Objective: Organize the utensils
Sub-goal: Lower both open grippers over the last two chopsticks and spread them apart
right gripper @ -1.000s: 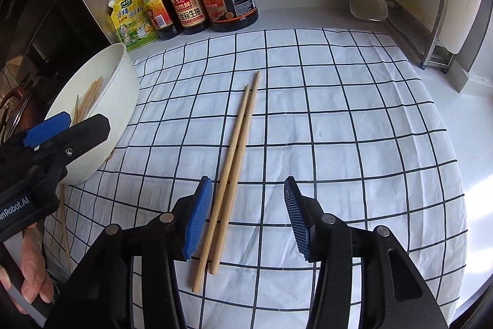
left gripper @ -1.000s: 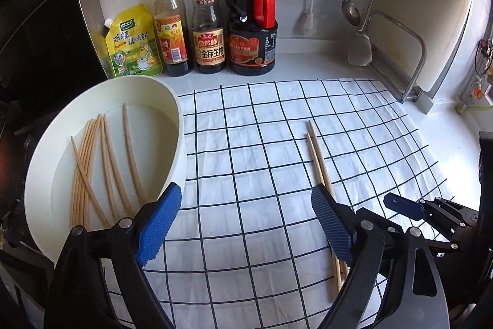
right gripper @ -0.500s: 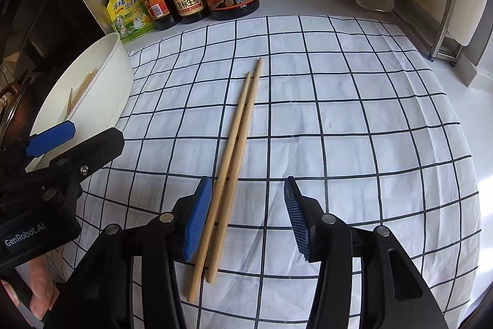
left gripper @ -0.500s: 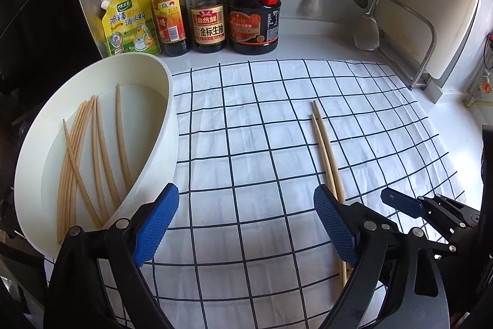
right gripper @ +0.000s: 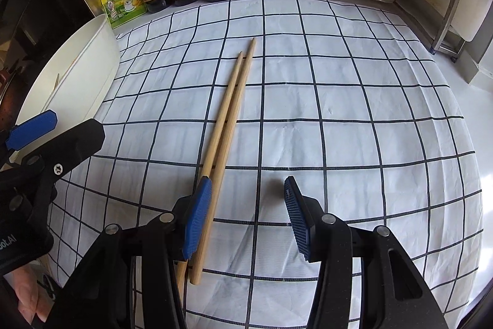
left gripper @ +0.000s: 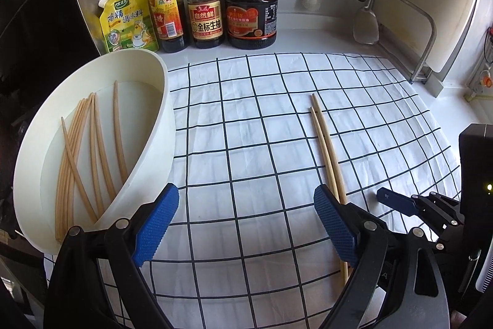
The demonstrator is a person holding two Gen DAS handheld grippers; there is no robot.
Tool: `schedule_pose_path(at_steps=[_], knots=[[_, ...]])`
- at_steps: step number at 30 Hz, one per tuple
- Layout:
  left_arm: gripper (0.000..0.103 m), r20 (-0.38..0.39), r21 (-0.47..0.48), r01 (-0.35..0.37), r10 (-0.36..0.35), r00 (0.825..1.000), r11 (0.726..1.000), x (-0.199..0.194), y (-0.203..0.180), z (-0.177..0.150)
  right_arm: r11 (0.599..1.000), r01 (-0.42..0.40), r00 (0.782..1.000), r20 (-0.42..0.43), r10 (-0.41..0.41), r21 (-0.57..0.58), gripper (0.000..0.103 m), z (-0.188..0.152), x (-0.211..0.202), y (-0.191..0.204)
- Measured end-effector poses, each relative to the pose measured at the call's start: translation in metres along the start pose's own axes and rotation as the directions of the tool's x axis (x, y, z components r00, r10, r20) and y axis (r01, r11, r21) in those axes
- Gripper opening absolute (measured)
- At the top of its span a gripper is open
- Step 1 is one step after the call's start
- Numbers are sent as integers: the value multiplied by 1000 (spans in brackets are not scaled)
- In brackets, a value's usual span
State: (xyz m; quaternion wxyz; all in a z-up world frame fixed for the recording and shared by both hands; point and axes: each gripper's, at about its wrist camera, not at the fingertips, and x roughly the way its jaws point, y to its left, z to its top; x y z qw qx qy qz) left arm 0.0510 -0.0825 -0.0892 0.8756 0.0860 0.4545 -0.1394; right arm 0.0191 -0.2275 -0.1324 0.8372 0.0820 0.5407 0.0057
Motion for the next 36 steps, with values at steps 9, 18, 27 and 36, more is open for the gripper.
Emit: schedule_pose_path(at_steps=[9, 18, 27, 36], knots=[[88, -5, 2, -6, 6, 1000, 1000, 1, -1, 0, 996, 53, 998, 18, -52, -69, 50, 4, 5, 7], [88, -18, -5, 9, -9, 1000, 1000, 1, -5, -3, 993, 94, 995, 39, -91, -67, 50, 0, 2, -12], [88, -40, 32, 27, -26, 999, 999, 9, -32, -10, 992, 118, 992, 54, -116, -35, 50, -8, -6, -48], [88, -63, 21, 31, -30, 998, 999, 26, -47, -7, 990, 140, 989, 60, -139, -20, 50, -9, -12, -77]])
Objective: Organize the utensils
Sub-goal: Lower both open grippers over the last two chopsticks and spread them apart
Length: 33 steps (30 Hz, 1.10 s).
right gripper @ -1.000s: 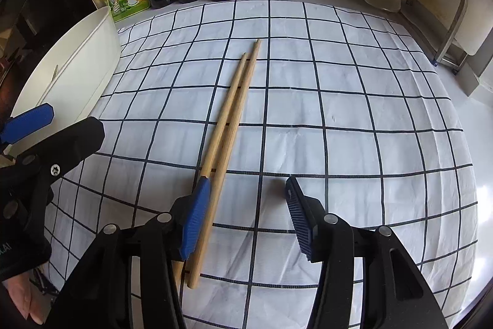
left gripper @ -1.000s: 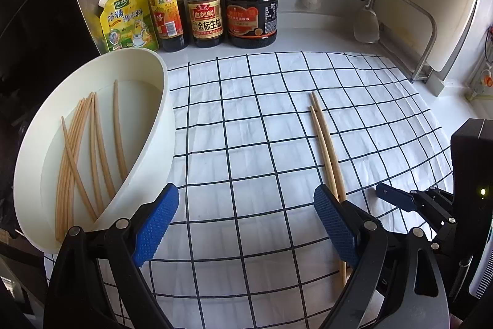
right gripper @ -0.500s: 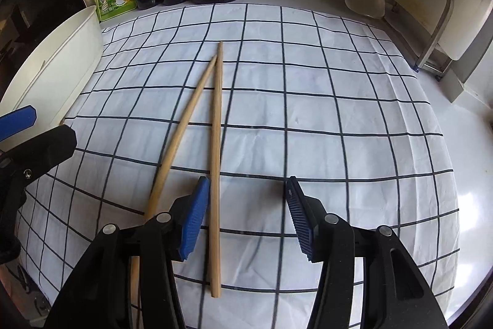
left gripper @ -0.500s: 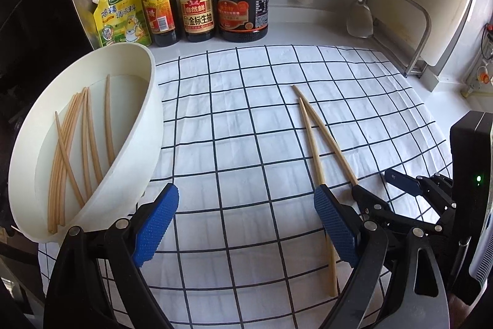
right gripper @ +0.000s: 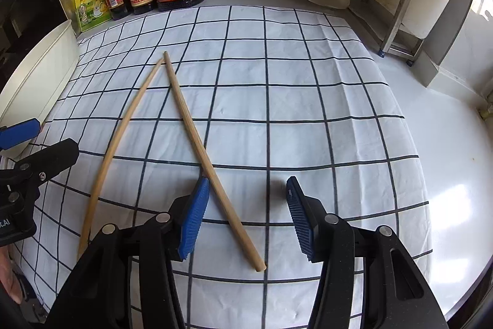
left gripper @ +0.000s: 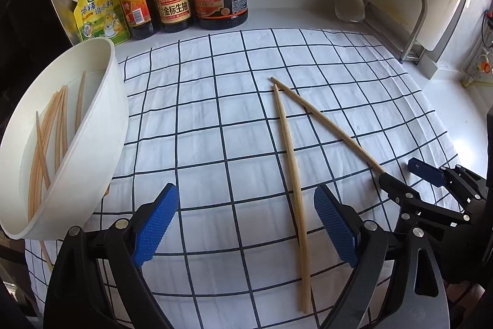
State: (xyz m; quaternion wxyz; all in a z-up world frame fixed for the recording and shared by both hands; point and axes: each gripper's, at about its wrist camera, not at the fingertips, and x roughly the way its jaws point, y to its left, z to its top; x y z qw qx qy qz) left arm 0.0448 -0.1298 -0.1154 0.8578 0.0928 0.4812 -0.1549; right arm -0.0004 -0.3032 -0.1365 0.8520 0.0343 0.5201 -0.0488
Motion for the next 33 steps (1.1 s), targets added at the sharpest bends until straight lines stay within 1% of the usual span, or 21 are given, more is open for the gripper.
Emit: schedule_pose_path(at_steps=[5, 13, 19, 22, 25, 26, 27, 28, 29, 30, 31, 32, 33], knots=[[88, -5, -1, -6, 6, 1000, 1000, 6, -4, 1, 1000, 2, 1000, -5, -2, -14, 50, 1, 1, -6], [88, -15, -11, -36, 36, 999, 999, 18, -6, 2, 997, -27, 1000, 4, 27, -74, 50, 7, 4, 0], [88, -26, -13, -57, 56, 998, 998, 28, -8, 4, 995, -42, 999, 12, 43, -94, 50, 14, 8, 0], [88, -37, -8, -59, 58, 998, 998, 33, -11, 3, 992, -58, 998, 15, 60, -114, 50, 16, 10, 1], [88, -64, -10, -46, 45, 997, 999, 40, -13, 0, 987, -75, 997, 19, 78, -142, 50, 20, 13, 4], [88, -61, -17, -45, 44, 997, 999, 41, -13, -1, 985, -81, 996, 22, 85, -149, 50, 21, 13, 4], [86, -55, -26, -42, 40, 998, 999, 41, -13, -1, 984, -86, 996, 25, 91, -155, 50, 21, 14, 5], [81, -51, -32, -34, 32, 998, 999, 41, -13, -1, 983, -89, 995, 27, 94, -163, 49, 22, 14, 6], [74, -46, -33, -27, 25, 999, 999, 40, -14, -1, 980, -95, 995, 26, 101, -172, 47, 22, 14, 7], [70, -38, -26, -25, 24, 999, 999, 38, -16, -1, 978, -102, 994, 24, 108, -183, 41, 22, 13, 9], [64, -31, -17, -24, 24, 999, 1000, 37, -19, -2, 975, -105, 993, 23, 112, -194, 36, 21, 13, 11], [56, -22, -8, -21, 21, 1000, 1000, 35, -22, -2, 974, -109, 993, 20, 115, -199, 33, 21, 12, 13], [51, -13, 3, -13, 13, 1000, 1000, 33, -25, -3, 973, -115, 993, 15, 120, -200, 29, 21, 12, 14]])
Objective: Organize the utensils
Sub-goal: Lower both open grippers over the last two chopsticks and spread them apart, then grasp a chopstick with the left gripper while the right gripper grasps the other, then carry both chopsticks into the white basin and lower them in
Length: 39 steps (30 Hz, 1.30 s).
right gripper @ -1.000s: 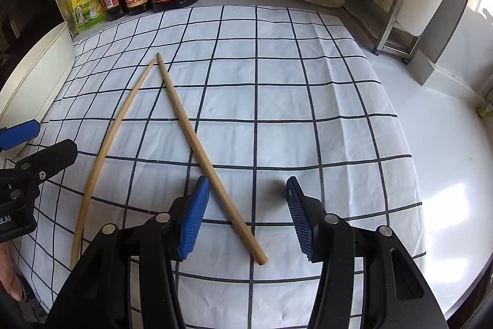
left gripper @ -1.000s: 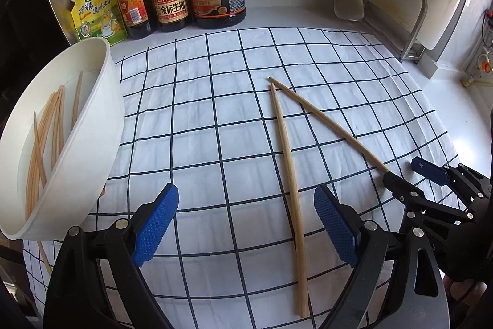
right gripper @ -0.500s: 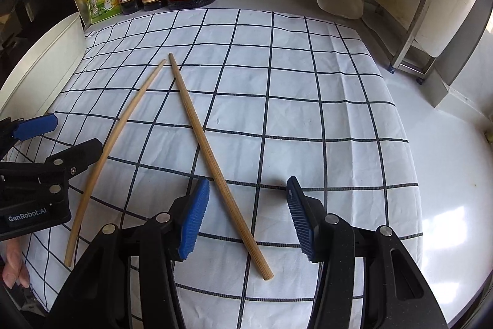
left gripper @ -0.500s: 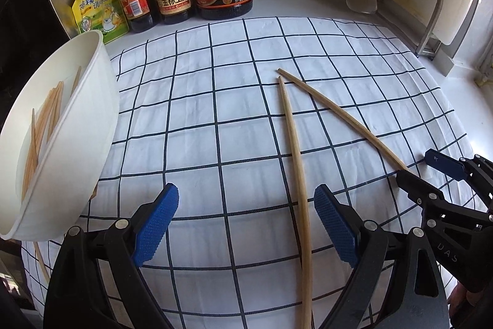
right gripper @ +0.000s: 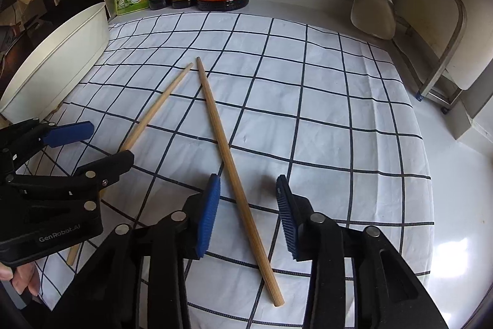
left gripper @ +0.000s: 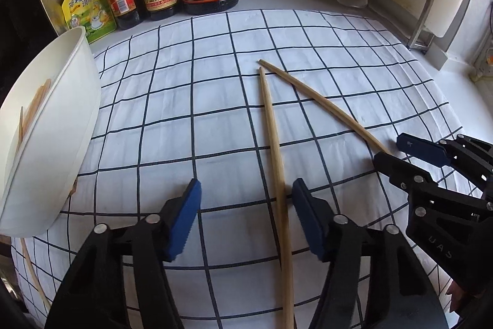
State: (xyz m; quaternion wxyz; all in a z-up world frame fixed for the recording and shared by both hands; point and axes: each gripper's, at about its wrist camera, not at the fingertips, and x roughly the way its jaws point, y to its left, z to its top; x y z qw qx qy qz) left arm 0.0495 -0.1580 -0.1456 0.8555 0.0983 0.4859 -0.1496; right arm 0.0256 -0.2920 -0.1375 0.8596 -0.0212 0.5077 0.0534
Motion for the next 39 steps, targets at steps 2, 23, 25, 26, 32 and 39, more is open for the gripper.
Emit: schedule_pose_path(at_steps=[2, 23, 25, 26, 32, 39], knots=[[29, 6, 20, 12, -12, 1000, 1000, -3, -6, -1, 1000, -8, 1000, -6, 8, -2, 21, 1, 0, 1], [7, 89, -64, 61, -55, 994, 996, -83, 64, 9, 979, -152, 985, 102, 139, 135, 6, 30, -69, 44], [7, 101, -99, 44, -34, 994, 994, -96, 84, 9, 977, -174, 979, 127, 159, 119, 6, 42, -77, 60], [7, 106, -118, 31, -18, 994, 993, -101, 95, 8, 977, -184, 976, 135, 169, 110, 6, 48, -79, 69], [7, 82, -222, -61, 81, 993, 973, -123, 169, 5, 971, -240, 960, 148, 236, 8, 6, 85, -77, 132], [7, 118, -325, -123, 169, 979, 938, -146, 249, 10, 952, -300, 946, 109, 305, -62, 6, 121, -57, 202]])
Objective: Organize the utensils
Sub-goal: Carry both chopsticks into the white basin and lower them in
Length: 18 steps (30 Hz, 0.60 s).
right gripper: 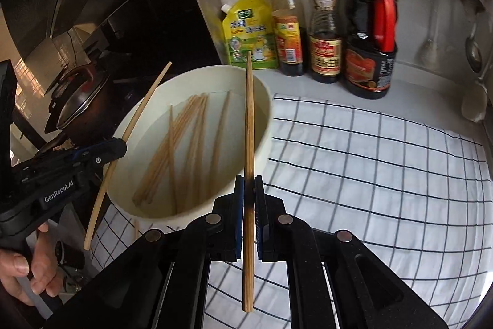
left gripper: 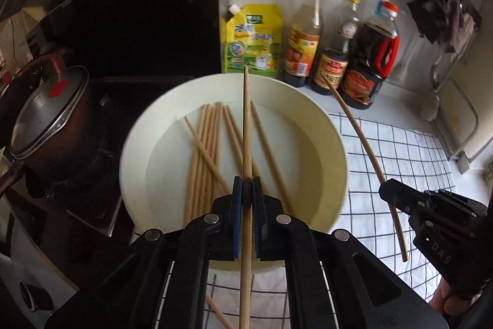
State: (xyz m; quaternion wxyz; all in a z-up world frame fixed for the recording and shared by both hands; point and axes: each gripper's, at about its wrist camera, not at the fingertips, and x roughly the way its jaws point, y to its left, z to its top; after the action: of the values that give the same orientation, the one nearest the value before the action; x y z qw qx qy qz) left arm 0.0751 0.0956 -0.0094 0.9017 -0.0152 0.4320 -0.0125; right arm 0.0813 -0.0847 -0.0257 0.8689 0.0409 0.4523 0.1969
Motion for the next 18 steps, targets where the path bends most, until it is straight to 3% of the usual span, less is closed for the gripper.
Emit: schedule_pose_path(at_steps=[6, 18], knots=[[7, 16, -21, -33, 34, 999, 999, 26, 30, 26, 1000, -13, 999, -51, 12, -15, 6, 22, 40, 32], [7, -65, -2, -77, 77, 995, 997, 77, 45, 37, 999, 37, 992, -123, -33, 31, 6, 38, 90, 38]])
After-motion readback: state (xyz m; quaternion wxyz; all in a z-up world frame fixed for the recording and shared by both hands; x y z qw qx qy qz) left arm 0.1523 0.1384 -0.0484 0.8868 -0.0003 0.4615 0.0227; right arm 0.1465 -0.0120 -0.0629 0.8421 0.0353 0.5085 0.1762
